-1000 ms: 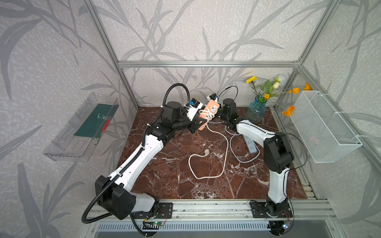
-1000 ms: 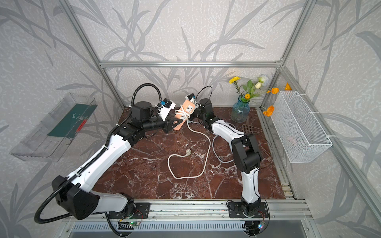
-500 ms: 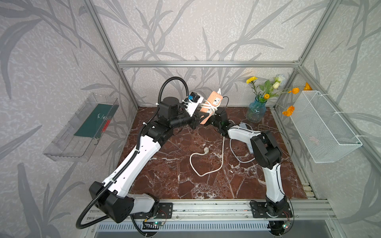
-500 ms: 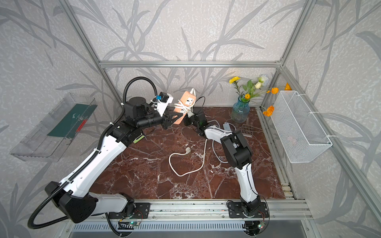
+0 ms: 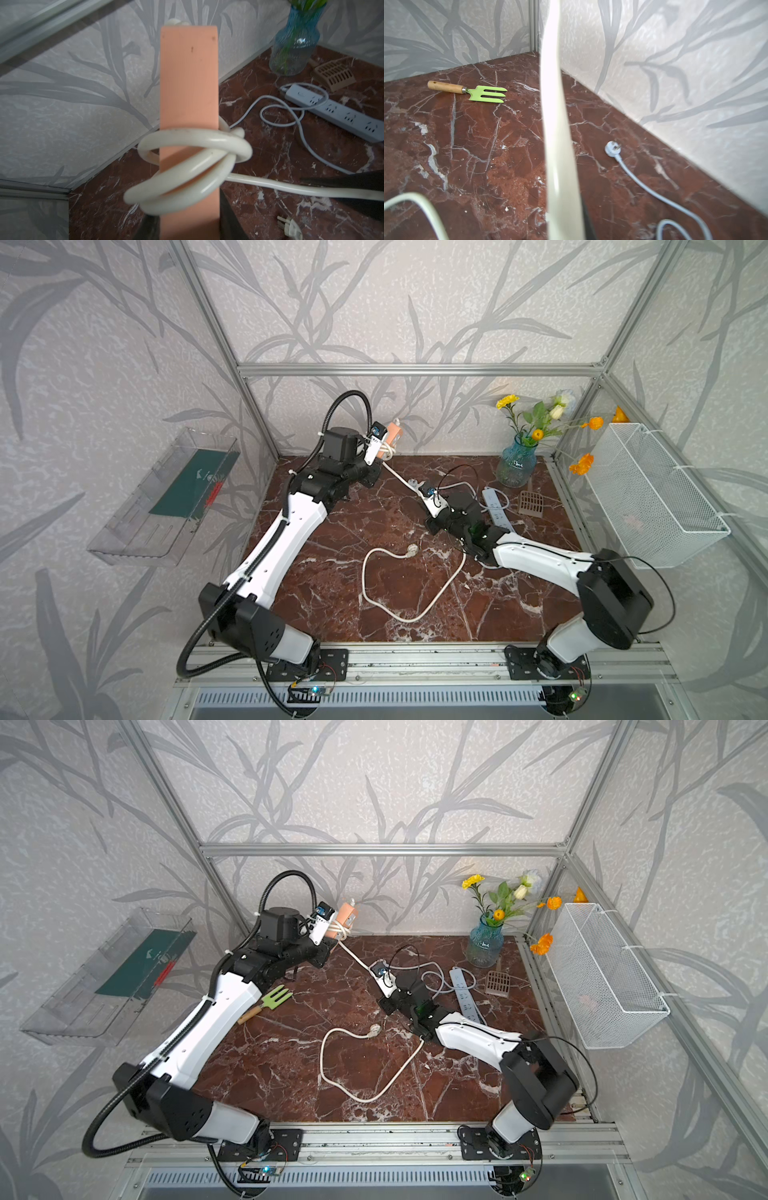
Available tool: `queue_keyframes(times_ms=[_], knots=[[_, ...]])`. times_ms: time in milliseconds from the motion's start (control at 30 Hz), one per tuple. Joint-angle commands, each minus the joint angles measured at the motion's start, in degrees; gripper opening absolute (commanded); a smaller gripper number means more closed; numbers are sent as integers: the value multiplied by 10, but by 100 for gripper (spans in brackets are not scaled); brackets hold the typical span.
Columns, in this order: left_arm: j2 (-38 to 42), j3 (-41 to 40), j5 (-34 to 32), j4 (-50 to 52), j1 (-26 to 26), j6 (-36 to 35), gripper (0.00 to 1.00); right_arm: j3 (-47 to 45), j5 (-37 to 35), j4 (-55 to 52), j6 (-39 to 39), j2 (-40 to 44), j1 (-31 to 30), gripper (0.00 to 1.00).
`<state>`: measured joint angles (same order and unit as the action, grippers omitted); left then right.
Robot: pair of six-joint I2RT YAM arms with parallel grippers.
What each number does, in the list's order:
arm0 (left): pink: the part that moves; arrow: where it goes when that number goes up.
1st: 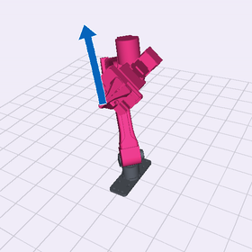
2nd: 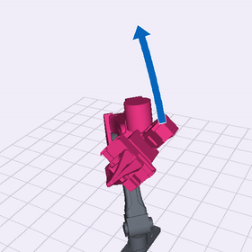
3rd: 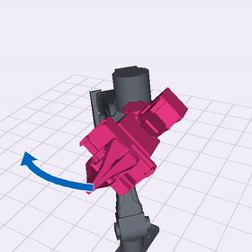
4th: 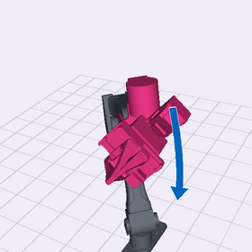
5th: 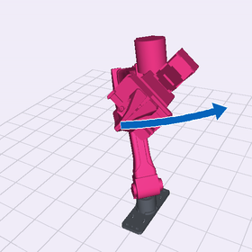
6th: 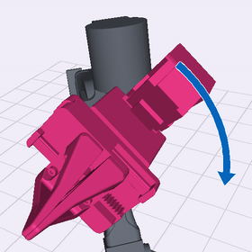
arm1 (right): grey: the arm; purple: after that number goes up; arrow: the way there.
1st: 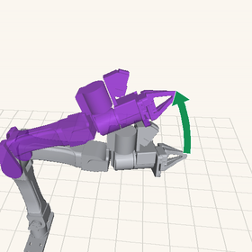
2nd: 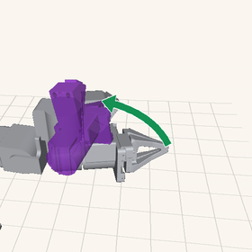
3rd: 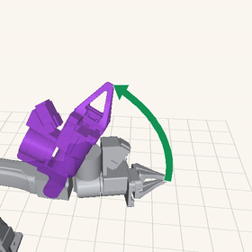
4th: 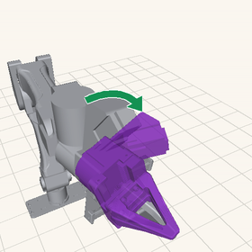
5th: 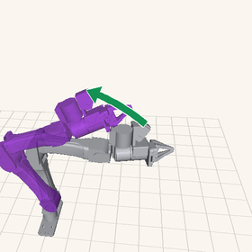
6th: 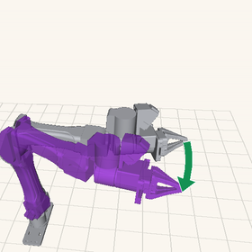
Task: Wrap the cord around the power strip
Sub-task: Wrap the power cord around the power strip.
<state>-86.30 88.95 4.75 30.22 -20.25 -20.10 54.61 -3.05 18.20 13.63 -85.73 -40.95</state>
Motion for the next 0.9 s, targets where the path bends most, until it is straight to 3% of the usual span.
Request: queue_keyframes(times_ms=[0, 167, 333, 533, 700, 867], knots=[[-19, -22, -120, -1, 21, -68, 0, 32, -9, -70, 115, 100, 2, 0], [-9, -58, -24, 48, -25, -110, 0, 202, 34, -122, 158, 89, 3, 0], [65, -105, 154, 70, -58, -141, 0, 385, 76, -188, 195, -24, 35, 0], [76, -83, 311, 128, -110, -125, 0, 574, 212, -326, 183, -142, 86, 2], [86, -65, 418, 60, -119, -75, 0, 597, 396, -326, 69, -189, 136, 15], [134, -71, 470, -58, -115, -13, 0, 538, 467, -235, -35, -216, 179, 30]])
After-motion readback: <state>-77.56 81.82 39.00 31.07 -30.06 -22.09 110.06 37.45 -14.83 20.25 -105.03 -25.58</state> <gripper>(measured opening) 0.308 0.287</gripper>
